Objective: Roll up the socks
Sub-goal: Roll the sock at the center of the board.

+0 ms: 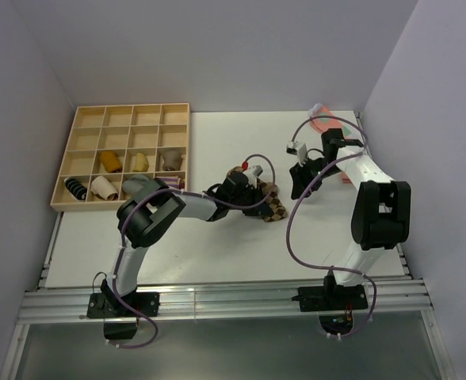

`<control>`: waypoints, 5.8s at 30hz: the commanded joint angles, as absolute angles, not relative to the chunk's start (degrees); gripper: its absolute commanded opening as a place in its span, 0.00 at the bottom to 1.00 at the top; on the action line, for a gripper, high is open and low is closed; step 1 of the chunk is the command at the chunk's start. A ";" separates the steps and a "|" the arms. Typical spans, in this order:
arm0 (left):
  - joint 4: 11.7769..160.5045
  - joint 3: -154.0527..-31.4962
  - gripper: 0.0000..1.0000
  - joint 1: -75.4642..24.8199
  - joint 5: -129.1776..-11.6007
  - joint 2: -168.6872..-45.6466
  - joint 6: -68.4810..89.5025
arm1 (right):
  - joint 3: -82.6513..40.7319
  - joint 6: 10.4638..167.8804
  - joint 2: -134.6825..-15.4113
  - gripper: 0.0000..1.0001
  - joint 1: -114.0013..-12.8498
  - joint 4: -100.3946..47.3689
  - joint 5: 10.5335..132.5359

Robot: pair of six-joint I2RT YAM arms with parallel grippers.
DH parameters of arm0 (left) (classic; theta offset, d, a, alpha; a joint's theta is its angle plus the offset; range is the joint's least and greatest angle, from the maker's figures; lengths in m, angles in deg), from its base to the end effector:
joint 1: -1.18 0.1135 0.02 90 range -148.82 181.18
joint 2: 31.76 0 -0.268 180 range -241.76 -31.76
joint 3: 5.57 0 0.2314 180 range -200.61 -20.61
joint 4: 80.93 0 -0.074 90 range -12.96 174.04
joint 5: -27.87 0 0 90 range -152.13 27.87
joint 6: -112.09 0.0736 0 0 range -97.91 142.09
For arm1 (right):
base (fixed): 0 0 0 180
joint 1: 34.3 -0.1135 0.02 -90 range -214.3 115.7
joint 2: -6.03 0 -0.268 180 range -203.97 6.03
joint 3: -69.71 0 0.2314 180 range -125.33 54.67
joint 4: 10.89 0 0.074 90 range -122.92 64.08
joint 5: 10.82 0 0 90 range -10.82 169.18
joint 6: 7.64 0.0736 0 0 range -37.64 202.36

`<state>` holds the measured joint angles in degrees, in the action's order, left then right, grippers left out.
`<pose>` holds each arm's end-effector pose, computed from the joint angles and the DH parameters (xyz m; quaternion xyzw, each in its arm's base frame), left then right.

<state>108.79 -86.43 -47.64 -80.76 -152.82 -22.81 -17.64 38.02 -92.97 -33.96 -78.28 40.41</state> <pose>0.2845 -0.3609 0.1208 0.1096 0.8534 -0.4535 0.2324 0.3138 0.0442 0.2025 -0.3811 0.8588 0.2714 0.2089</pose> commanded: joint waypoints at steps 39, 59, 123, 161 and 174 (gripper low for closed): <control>86.50 -90.30 0.00 -39.78 -103.35 -164.47 -20.54 | 12.13 11.43 -73.68 0.51 -55.13 -51.23 51.23; 87.64 -90.30 0.00 -38.73 -105.63 -166.06 -20.89 | 13.36 9.76 -77.29 0.50 -59.61 -50.88 56.06; 147.33 -51.97 0.42 -49.88 -66.51 -134.86 -4.38 | -33.30 12.04 -119.82 0.14 -50.65 -108.45 47.27; 140.90 -64.81 0.49 -54.02 -76.10 -147.60 2.41 | -36.91 19.69 -124.57 0.15 -50.65 -108.45 50.08; 137.84 -66.22 0.00 -53.93 -80.58 -150.85 -7.78 | -35.68 24.25 -122.12 0.28 -50.56 -103.54 49.12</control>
